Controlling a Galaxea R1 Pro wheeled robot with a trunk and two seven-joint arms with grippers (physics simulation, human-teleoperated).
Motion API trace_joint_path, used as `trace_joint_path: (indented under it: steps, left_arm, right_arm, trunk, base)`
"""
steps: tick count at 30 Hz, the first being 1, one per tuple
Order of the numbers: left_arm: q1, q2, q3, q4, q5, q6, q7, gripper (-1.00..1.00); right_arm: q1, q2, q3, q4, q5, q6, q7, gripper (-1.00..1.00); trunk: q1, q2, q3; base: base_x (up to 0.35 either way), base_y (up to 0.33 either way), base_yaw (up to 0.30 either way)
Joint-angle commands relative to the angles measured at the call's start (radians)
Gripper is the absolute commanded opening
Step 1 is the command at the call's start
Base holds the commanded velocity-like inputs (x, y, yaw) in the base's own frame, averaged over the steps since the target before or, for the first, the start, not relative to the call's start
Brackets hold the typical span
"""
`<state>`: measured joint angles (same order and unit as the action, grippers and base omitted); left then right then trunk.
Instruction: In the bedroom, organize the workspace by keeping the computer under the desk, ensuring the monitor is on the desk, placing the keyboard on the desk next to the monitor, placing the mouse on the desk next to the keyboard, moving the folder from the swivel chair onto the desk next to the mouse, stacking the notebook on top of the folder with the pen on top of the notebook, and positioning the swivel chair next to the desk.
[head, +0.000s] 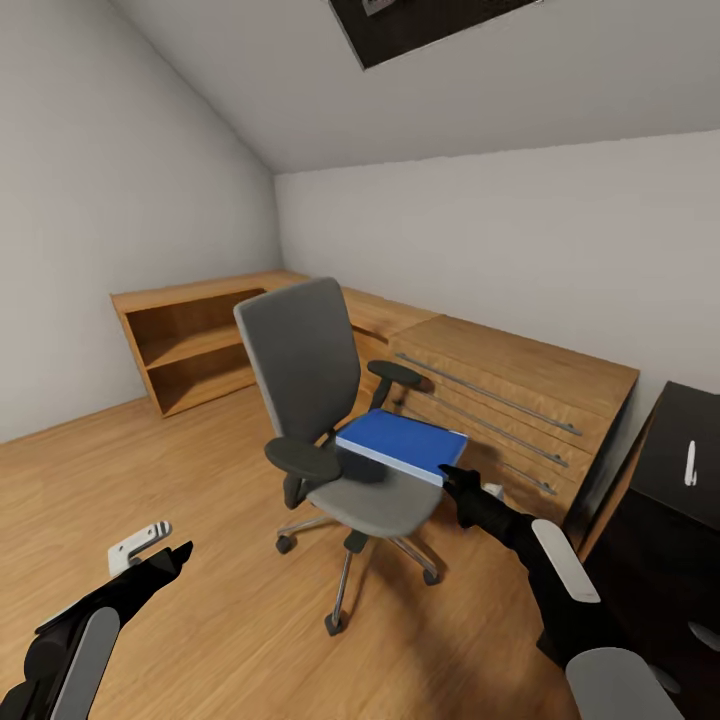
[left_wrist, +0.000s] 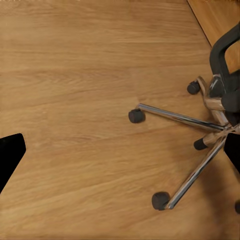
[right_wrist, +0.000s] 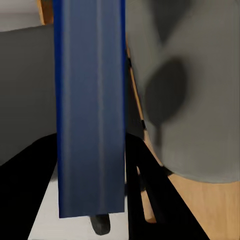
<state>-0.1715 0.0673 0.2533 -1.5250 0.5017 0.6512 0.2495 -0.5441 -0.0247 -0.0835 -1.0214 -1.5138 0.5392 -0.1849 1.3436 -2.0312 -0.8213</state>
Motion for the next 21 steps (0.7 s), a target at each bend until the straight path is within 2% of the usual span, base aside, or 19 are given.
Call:
trace_joint_path:
  steps: [1,9,13,21]
  left_arm:
    - [0.0,0.0,0.0,-0.001,0.011,0.004,0.008,1.0]
    - [-0.001,0.0,0.0,-0.001,0.011,0.004,0.008,1.0]
    - [0.0,0.0,0.0,-0.001,0.011,0.004,0.008,1.0]
    - [0.0,0.0,0.0,-0.001,0.011,0.004,0.008,1.0]
  right_arm:
    - [0.0,0.0,-0.002,-0.005,-0.003,0.003,-0.009,-1.0]
    - [0.0,0.0,-0.004,-0.06,0.034,0.002,-0.007,-1.0]
    - [0.0,0.002,-0.004,-0.091,0.087,0.002,-0.006,-1.0]
    - [0.003,0.002,-0.004,-0.141,0.103,0.002,-0.01,-1.0]
  trunk:
    - [-0.004,0.007,0.002]
    - [-0.035,0.063,0.027]
    - [-0.05,0.091,0.04]
    - [-0.081,0.147,0.065]
  base:
    - [-0.003,0.0,0.0]
    - [-0.001,0.0,0.0]
    - [0.0,0.0,0.0]
    - [-0.049,0.0,0.0]
